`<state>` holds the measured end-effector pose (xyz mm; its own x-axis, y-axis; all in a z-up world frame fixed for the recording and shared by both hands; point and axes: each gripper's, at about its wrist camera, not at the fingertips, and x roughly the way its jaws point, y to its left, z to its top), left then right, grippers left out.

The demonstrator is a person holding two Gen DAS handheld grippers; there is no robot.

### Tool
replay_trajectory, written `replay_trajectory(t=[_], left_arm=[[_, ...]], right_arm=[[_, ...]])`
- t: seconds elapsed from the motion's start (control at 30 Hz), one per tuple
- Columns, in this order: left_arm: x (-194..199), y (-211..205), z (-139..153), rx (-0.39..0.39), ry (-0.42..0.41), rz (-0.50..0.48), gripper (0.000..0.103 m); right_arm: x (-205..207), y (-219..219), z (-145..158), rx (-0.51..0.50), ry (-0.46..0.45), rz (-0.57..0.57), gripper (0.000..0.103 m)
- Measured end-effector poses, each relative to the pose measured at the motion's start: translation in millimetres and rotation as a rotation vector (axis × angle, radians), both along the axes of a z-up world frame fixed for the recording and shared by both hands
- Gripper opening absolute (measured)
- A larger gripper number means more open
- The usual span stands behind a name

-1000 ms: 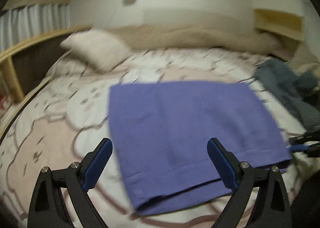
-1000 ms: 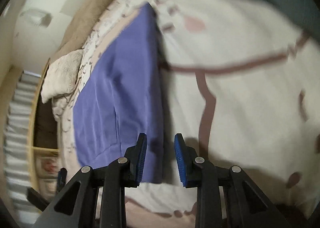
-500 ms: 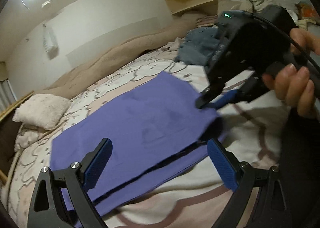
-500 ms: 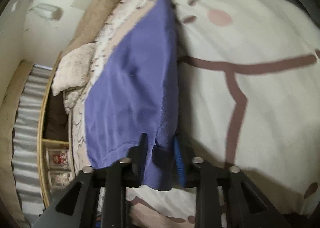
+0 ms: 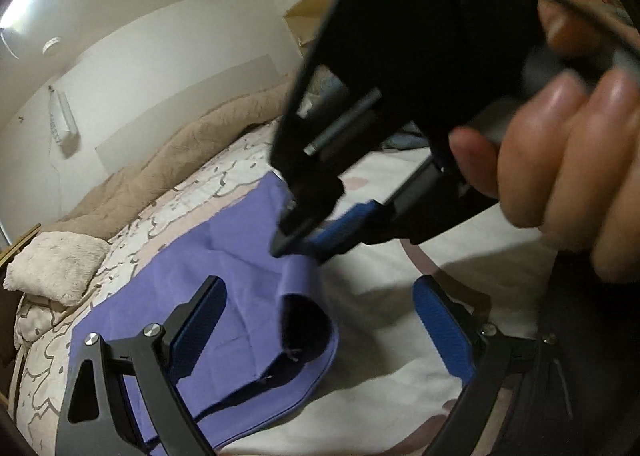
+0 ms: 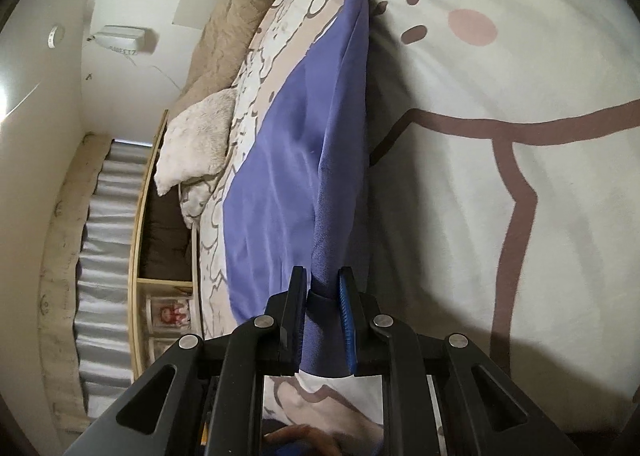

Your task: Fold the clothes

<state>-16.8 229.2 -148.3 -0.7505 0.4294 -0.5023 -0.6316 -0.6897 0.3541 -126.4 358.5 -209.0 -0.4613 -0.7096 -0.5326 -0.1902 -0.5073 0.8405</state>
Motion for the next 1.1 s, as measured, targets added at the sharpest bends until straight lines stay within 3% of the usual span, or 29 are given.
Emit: replay_trajectory(t=[0.07,0.1,0.13,0.27,0.33,0.43,0.53,0.6,0.63,0.67,0.77,0.87,0.93,1.1], left_arm=[[-6,2,-4,-0.010,-0.032,-0.001,0.074],[-10,3,-6,-0.015,-0.057,0.000,0.059],[-14,4,-9,-0.020,-0.080,0.007,0.052],[-28,-1,-12,0.007,-0.146,0.033,0.043],[-32,-4,-13,0.022,-0.171,0.044,0.028],[-38,-8,-13,0.047,-0.204,0.060,0.014],[-43,-12,-13,0.076,-0.234,0.065,0.010],[-45,-13,-13,0.090,-0.246,0.065,0.009],[-45,-13,-12,0.098,-0.251,0.064,0.009],[-45,-14,-11,0.107,-0.257,0.063,0.009],[-44,-18,-8,0.143,-0.278,0.061,0.009],[-48,-22,-7,0.162,-0.304,0.068,0.008],[-52,-23,-7,0.173,-0.321,0.069,0.008],[-55,-27,-6,0.196,-0.348,0.052,0.008]], right_arm=[[-1,-2,1,-0.003,0.006,0.011,0.016],[-2,-2,2,-0.004,0.009,0.017,0.016],[-2,-3,3,-0.005,0.012,0.022,0.016],[-1,-2,1,-0.004,0.001,0.030,0.016],[-2,-2,1,0.000,-0.001,0.031,0.016],[-2,0,1,0.012,-0.011,0.025,0.017],[-1,8,-2,0.014,-0.042,-0.012,0.019],[-3,19,-1,0.029,-0.061,-0.065,0.049],[-4,25,1,0.038,-0.065,-0.096,0.076],[-7,32,6,0.036,-0.050,-0.121,0.079],[-35,49,29,0.083,0.022,-0.132,0.079],[-81,65,41,0.184,0.034,-0.168,0.079],[-114,68,31,0.195,-0.010,-0.149,0.078],[-188,62,-5,0.221,-0.131,-0.061,0.063]])
